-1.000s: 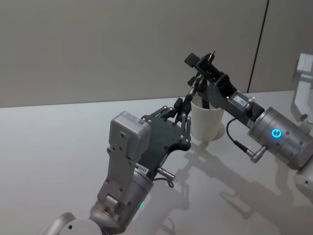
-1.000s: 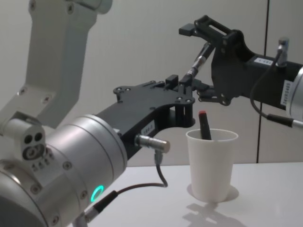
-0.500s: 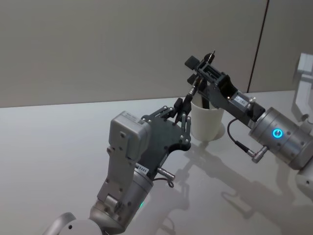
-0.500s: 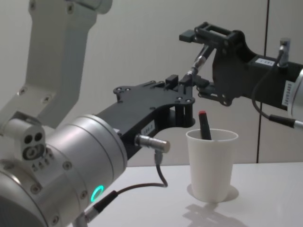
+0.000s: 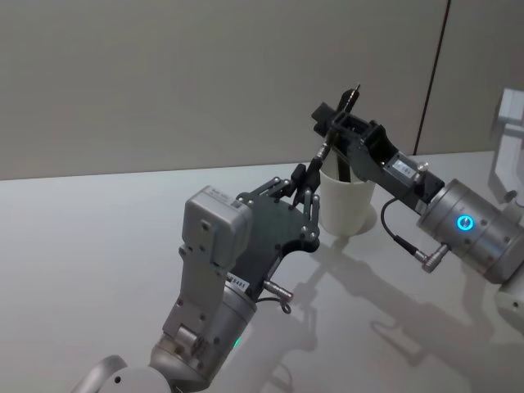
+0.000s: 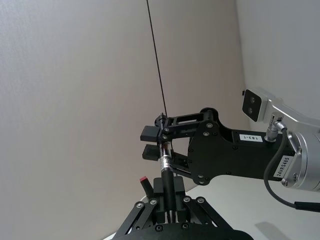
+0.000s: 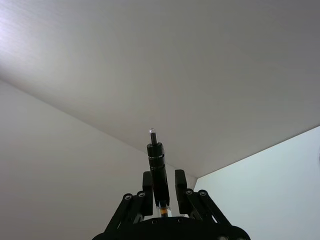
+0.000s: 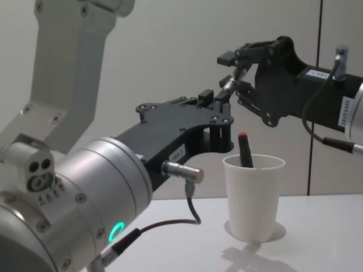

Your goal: Place the pen into the pen holder.

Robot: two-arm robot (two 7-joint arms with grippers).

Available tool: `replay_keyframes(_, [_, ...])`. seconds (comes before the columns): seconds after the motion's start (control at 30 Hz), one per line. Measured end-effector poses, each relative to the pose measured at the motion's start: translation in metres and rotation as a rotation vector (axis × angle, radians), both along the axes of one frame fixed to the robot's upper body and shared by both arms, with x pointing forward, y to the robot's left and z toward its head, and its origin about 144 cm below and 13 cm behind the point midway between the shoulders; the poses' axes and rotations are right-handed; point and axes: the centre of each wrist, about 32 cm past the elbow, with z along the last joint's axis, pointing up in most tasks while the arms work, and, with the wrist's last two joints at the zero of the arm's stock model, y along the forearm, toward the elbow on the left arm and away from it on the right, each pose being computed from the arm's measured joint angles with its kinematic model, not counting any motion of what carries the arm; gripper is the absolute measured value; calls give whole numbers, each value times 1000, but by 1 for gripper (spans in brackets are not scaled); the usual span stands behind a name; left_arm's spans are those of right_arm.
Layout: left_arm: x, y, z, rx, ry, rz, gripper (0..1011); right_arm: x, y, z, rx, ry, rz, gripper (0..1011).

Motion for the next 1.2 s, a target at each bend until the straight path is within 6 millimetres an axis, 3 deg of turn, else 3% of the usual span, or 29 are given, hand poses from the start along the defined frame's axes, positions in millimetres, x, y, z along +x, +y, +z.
replay_keyframes(0.23, [0, 0, 0, 0, 0, 0, 116, 0, 0, 0, 0, 0, 0, 132])
replay_keyframes(1.2, [0, 0, 0, 0, 0, 0, 116, 0, 0, 0, -1, 0, 0, 132])
